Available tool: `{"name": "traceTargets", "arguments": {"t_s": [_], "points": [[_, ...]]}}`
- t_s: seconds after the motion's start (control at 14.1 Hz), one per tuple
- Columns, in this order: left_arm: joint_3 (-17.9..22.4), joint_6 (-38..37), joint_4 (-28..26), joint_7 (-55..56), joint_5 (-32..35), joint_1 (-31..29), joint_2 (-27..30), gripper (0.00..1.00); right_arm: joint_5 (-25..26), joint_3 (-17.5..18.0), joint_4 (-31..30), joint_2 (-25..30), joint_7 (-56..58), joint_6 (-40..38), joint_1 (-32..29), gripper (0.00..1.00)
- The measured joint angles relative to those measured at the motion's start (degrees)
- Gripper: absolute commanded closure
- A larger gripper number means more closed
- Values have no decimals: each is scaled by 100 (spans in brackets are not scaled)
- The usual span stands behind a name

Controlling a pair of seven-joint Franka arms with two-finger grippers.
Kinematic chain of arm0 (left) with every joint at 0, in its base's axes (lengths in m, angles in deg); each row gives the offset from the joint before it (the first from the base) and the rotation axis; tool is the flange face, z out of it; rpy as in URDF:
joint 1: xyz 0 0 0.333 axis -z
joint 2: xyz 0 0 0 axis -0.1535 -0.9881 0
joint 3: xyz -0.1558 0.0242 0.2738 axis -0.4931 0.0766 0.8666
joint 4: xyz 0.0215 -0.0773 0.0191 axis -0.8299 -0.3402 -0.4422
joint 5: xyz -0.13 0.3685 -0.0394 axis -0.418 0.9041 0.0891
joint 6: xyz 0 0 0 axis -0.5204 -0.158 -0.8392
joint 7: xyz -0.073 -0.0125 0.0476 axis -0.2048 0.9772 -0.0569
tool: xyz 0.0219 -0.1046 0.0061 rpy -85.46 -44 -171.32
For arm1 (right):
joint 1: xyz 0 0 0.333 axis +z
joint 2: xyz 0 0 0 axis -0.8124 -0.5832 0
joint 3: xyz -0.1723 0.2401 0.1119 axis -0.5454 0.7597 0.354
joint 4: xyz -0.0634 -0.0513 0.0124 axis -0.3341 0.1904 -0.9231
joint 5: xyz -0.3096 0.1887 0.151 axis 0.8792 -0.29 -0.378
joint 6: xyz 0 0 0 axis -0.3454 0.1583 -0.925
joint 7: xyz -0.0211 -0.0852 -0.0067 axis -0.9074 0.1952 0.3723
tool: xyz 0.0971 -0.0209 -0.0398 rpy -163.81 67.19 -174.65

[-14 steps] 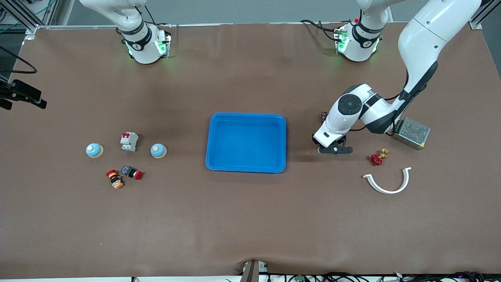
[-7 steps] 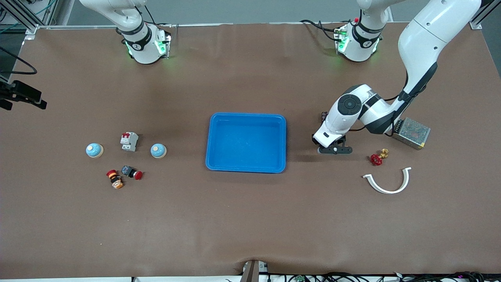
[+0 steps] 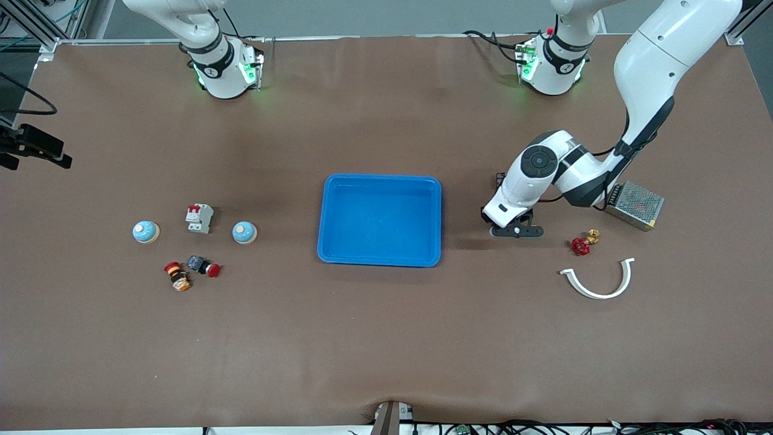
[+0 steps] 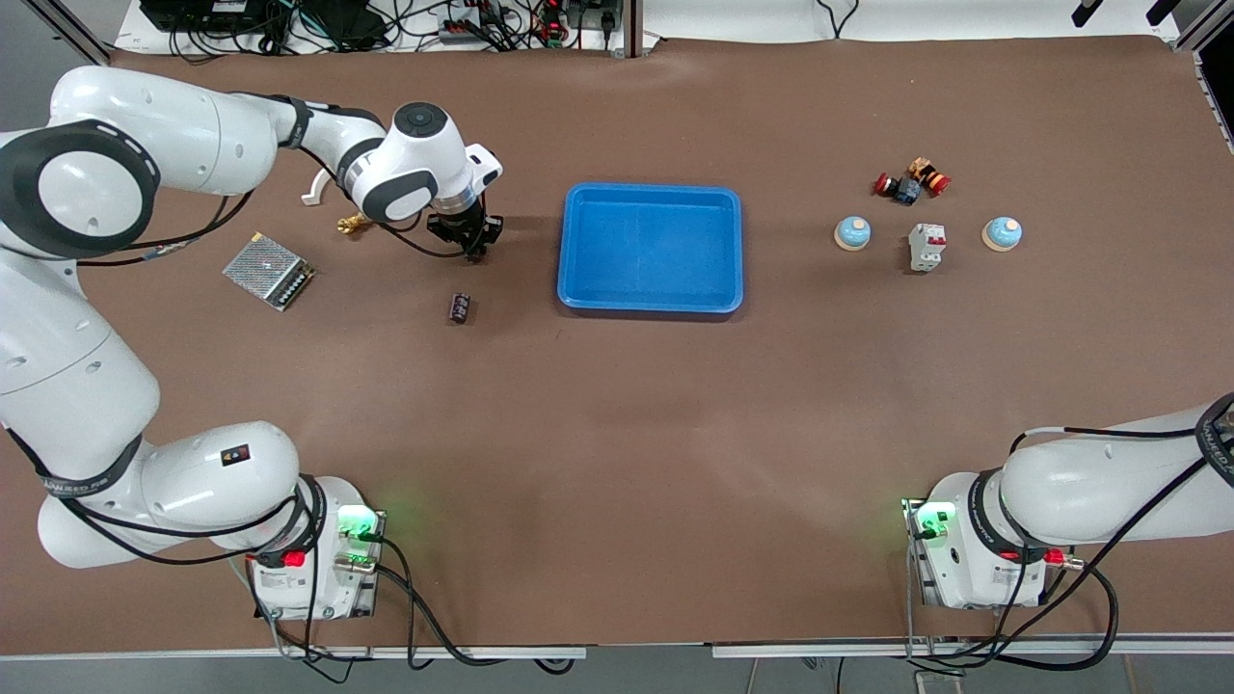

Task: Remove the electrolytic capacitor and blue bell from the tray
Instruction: 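Lower the capacitor onto the table with the left gripper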

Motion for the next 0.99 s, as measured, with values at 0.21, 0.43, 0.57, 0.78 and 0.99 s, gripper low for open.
{"name": "traceTargets", "arguments": {"t_s": [0.21, 0.43, 0.57, 0.78, 0.99], "points": [[0, 6, 4, 0, 0, 1, -18, 100, 0, 3, 1, -1, 0, 0, 0, 0], [-4, 6, 4, 39, 62, 1, -23, 89, 0, 3, 29, 0, 0, 1, 0, 0], [-6, 6, 4, 50, 79, 1, -25, 8, -1, 5, 30, -6, 0, 0, 0, 0], [14, 15, 29, 114, 115, -1, -81, 0, -1, 6, 30, -23, 0, 1, 1, 0], [15, 22, 43, 169, 116, -2, -122, 0, -2, 6, 31, -26, 0, 1, 1, 0]]}}
